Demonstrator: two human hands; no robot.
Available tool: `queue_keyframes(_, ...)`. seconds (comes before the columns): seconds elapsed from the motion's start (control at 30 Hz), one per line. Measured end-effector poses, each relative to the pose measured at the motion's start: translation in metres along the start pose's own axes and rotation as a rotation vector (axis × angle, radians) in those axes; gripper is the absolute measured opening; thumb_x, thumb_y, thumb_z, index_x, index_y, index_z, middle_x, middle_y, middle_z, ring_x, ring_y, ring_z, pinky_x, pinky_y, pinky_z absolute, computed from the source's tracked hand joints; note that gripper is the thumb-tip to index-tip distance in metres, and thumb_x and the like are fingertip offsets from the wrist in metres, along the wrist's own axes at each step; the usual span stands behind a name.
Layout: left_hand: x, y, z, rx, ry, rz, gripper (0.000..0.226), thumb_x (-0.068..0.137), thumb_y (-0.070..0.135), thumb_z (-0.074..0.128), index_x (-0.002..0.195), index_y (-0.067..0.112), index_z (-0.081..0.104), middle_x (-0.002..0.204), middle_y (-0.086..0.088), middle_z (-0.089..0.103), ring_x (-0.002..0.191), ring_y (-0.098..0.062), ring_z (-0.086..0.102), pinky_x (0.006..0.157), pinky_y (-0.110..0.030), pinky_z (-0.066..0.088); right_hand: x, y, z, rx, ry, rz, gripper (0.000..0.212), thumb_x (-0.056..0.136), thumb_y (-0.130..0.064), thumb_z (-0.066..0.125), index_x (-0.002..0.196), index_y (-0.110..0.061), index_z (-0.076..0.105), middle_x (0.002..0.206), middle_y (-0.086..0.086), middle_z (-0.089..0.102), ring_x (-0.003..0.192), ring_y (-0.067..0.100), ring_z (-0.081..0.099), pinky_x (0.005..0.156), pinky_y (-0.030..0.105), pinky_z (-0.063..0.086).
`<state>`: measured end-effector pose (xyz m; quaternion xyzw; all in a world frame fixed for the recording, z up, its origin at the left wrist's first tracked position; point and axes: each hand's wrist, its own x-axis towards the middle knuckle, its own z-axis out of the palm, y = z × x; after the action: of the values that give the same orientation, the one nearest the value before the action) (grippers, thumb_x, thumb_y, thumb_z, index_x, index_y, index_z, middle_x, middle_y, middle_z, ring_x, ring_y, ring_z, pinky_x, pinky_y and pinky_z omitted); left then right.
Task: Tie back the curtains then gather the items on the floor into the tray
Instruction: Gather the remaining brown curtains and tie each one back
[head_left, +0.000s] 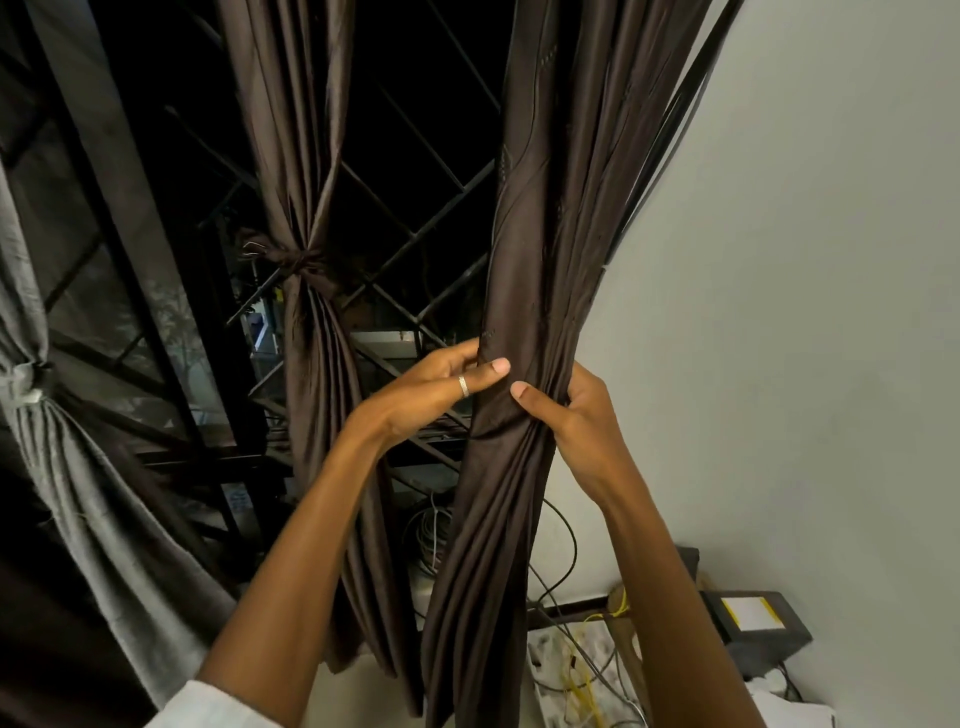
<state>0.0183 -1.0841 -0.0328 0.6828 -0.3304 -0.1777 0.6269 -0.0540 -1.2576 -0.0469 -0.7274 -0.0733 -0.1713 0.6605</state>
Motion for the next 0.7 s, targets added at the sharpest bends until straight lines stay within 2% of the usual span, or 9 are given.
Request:
queue_keyframes(0.2, 0.011, -0.001, -0.009, 0.072, 0.007, -0.008, 0.03, 0.096, 0.032, 0.06, 0.122, 0.018, 0.069, 0.122, 0.007, 0.073, 0.117, -0.007, 0.066, 0.098, -0.02, 0.051, 0.006, -0.001, -0.01, -0.094, -0.037, 0.016, 0.033, 0.097, -0.012, 0.066, 0.128, -0.023, 0.06, 0.122, -0.009, 0.07, 0.112, 0.008, 0.069, 0.097, 0.026, 0.055)
queue_keyframes(0.3, 0.016, 0.0, -0.012, 0.171, 0.026, -0.003, 0.028, 0.099, 0.03, 0.06, 0.123, 0.018, 0.07, 0.121, 0.007, 0.073, 0.115, -0.005, 0.066, 0.099, -0.02, 0.051, 0.012, -0.001, -0.015, -0.281, -0.071, 0.014, 0.03, 0.1, -0.023, 0.063, 0.128, -0.032, 0.055, 0.118, -0.021, 0.065, 0.108, -0.002, 0.065, 0.097, 0.02, 0.053)
queue_keyframes(0.37, 0.019, 0.001, -0.01, 0.254, 0.061, 0.019, 0.03, 0.098, 0.032, 0.062, 0.123, 0.018, 0.07, 0.119, 0.008, 0.073, 0.113, -0.003, 0.067, 0.1, -0.023, 0.051, 0.016, -0.002, -0.018, -0.398, -0.075, 0.015, 0.03, 0.1, -0.03, 0.061, 0.128, -0.033, 0.052, 0.114, -0.024, 0.061, 0.103, -0.006, 0.061, 0.091, 0.013, 0.049)
queue_keyframes(0.47, 0.022, -0.001, -0.008, 0.421, 0.167, 0.08, 0.026, 0.096, 0.036, 0.065, 0.115, 0.02, 0.073, 0.108, 0.009, 0.075, 0.102, -0.002, 0.07, 0.094, -0.03, 0.057, 0.024, -0.001, -0.021, -0.51, -0.06, 0.026, 0.039, 0.1, -0.036, 0.06, 0.135, -0.02, 0.054, 0.123, -0.005, 0.063, 0.108, 0.009, 0.061, 0.087, 0.015, 0.046)
queue_keyframes(0.6, 0.02, -0.005, -0.006, 0.605, 0.312, 0.128, 0.025, 0.092, 0.043, 0.069, 0.104, 0.021, 0.075, 0.096, 0.001, 0.067, 0.086, -0.009, 0.067, 0.083, -0.035, 0.058, 0.03, -0.005, -0.021, -0.665, -0.063, 0.053, 0.042, 0.101, -0.038, 0.058, 0.129, -0.007, 0.055, 0.124, 0.013, 0.064, 0.109, 0.027, 0.062, 0.096, 0.04, 0.054)
queue_keyframes(0.63, 0.019, -0.005, -0.005, 0.619, 0.326, 0.128, 0.026, 0.091, 0.043, 0.071, 0.105, 0.022, 0.075, 0.097, 0.001, 0.066, 0.086, -0.009, 0.066, 0.083, -0.034, 0.058, 0.03, -0.007, -0.021, -0.692, -0.065, 0.043, 0.04, 0.101, -0.037, 0.058, 0.126, -0.007, 0.056, 0.122, 0.013, 0.064, 0.107, 0.026, 0.062, 0.095, 0.038, 0.054)
queue_keyframes(0.7, 0.018, -0.007, -0.004, 0.623, 0.359, 0.123, 0.029, 0.089, 0.042, 0.074, 0.111, 0.024, 0.073, 0.103, 0.003, 0.066, 0.092, -0.007, 0.065, 0.086, -0.03, 0.057, 0.031, -0.009, -0.021, -0.765, -0.043, -0.006, 0.026, 0.101, -0.034, 0.059, 0.116, -0.013, 0.057, 0.111, 0.007, 0.061, 0.091, 0.012, 0.058, 0.082, 0.02, 0.048)
